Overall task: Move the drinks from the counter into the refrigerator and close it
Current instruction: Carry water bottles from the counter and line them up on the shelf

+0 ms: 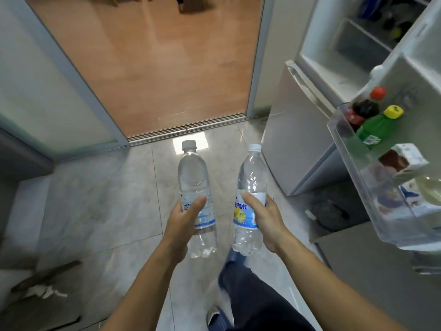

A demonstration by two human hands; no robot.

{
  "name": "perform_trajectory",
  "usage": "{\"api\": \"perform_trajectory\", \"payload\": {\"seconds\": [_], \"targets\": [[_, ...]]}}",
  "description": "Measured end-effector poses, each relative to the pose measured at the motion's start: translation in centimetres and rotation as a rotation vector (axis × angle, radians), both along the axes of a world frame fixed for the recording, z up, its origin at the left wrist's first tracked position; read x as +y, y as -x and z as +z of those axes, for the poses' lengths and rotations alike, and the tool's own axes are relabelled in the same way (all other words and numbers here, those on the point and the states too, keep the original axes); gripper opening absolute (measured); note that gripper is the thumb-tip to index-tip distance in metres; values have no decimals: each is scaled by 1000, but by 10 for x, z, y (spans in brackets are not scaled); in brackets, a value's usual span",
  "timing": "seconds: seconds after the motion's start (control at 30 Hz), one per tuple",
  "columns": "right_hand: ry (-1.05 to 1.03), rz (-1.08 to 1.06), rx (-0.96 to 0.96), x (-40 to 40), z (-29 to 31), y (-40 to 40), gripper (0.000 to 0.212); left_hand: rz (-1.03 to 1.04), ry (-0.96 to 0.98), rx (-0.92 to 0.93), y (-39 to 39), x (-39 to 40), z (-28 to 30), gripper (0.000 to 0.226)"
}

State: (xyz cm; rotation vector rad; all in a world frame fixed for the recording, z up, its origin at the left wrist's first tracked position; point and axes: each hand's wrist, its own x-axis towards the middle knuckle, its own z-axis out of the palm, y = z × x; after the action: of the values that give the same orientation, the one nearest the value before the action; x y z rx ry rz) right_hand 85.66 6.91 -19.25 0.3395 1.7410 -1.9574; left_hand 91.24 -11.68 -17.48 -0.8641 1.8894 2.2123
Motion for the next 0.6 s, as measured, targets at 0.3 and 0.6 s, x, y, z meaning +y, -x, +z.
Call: {"api": "perform_trajectory", "payload": {"seconds": [0.3, 0.6], "targets": [[55, -75, 19, -31, -5, 159, 28, -91, 60, -17, 170, -30, 1, 53], [57, -256, 83, -6, 22, 305, 38, -278, 52, 15, 349, -11, 27, 53]]}}
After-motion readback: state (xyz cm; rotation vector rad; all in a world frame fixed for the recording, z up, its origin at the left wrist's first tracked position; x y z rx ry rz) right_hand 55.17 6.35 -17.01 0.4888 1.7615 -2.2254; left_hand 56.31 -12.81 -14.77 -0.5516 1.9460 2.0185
